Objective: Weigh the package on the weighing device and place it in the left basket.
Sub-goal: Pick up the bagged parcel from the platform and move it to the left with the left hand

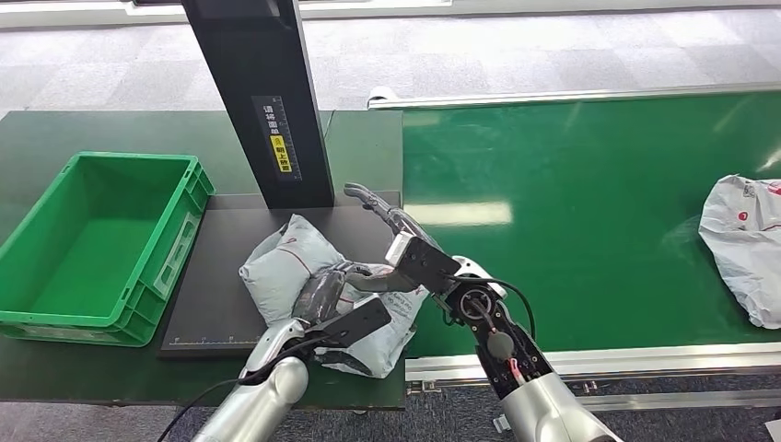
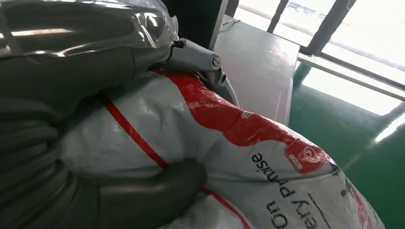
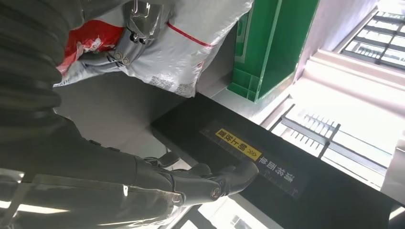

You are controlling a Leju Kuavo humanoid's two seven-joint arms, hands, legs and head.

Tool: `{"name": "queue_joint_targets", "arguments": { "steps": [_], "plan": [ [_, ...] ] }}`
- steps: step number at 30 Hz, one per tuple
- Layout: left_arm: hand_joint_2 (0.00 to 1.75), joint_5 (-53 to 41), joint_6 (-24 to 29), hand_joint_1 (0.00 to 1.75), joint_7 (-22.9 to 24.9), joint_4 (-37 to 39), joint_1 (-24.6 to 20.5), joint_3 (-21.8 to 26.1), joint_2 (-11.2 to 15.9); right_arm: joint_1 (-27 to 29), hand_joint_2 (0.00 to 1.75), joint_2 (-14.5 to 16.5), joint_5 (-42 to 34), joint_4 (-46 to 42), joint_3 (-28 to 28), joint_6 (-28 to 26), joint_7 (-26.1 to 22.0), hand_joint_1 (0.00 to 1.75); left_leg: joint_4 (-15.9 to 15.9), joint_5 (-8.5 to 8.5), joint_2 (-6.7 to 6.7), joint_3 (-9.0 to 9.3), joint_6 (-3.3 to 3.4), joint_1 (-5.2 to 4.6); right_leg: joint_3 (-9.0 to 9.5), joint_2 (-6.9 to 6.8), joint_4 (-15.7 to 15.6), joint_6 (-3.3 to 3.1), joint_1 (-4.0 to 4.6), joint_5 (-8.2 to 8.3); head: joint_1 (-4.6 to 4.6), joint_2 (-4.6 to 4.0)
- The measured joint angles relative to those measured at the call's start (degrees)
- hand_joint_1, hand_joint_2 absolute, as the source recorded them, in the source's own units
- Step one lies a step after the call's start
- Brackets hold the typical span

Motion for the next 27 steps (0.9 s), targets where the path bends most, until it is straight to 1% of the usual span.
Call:
{"name": "queue_joint_targets", "arguments": {
  "steps": [5,10,16,18,20,23,25,27],
  "plan": [
    [1.75,0.0,0.1,1.75,-0.1,0.0,-0.4,0.0,-0.2,0.3,1.75,0.0,0.0,-0.7,-0.4,0.2,0.2,0.0,0.0,0.0,0.01,0.03,0.0,-0.03,0.01,0.0,0.0,0.0,0.0,0.0,0.0,0.0],
    [1.75,2.0,2.2,1.75,-3.4,-0.6,0.0,0.1,-0.3,0.9,1.75,-0.5,0.0,-1.4,-0.6,0.2,-0.4,0.0,0.0,0.0,0.02,-0.02,0.0,-0.03,-0.04,0.01,0.0,0.0,0.0,0.0,0.0,0.0],
    [1.75,2.9,2.9,1.75,-4.3,-1.4,0.7,0.1,-0.3,1.5,1.75,-1.3,0.0,-2.0,-0.7,0.2,-0.7,0.0,0.0,-0.01,0.03,-0.1,0.0,-0.03,-0.12,0.01,0.0,0.0,0.0,0.0,0.0,0.0],
    [1.75,4.7,5.0,1.75,-6.3,-2.2,1.4,0.4,-0.3,1.6,1.75,-1.4,-0.1,-2.2,-0.8,-0.1,-0.8,0.0,0.0,-0.01,0.04,-0.16,0.0,-0.03,-0.2,0.02,0.0,0.0,0.0,0.0,0.0,0.0],
    [1.75,8.4,9.2,1.75,-10.0,-4.3,2.8,1.1,-0.4,2.0,1.75,-1.6,-0.4,-2.8,-1.1,-0.6,-1.3,0.0,0.0,0.0,0.07,-0.31,0.0,-0.03,-0.37,0.04,0.0,0.0,0.0,0.01,0.0,0.0],
    [1.75,14.4,14.8,1.75,-15.1,-9.3,4.7,2.4,-0.2,2.6,1.75,-2.1,-1.1,-3.5,-1.7,-1.0,-2.2,0.0,0.0,0.0,0.08,-0.48,0.0,-0.02,-0.56,0.05,0.0,0.0,0.01,0.02,0.0,0.0],
    [1.75,16.4,16.6,1.75,-16.6,-11.6,5.2,3.0,0.0,2.7,1.75,-2.2,-1.4,-3.8,-1.9,-1.0,-2.6,0.0,0.0,0.0,0.08,-0.52,0.0,-0.02,-0.59,0.06,0.0,0.0,0.01,0.02,0.0,0.0],
    [1.75,16.6,17.0,1.75,-16.8,-12.0,5.4,3.1,0.0,2.7,1.75,-2.2,-1.5,-3.8,-1.9,-1.0,-2.7,0.0,0.0,0.0,0.08,-0.52,0.0,-0.02,-0.6,0.06,0.0,0.0,0.01,0.02,0.0,0.0]
  ]
}}
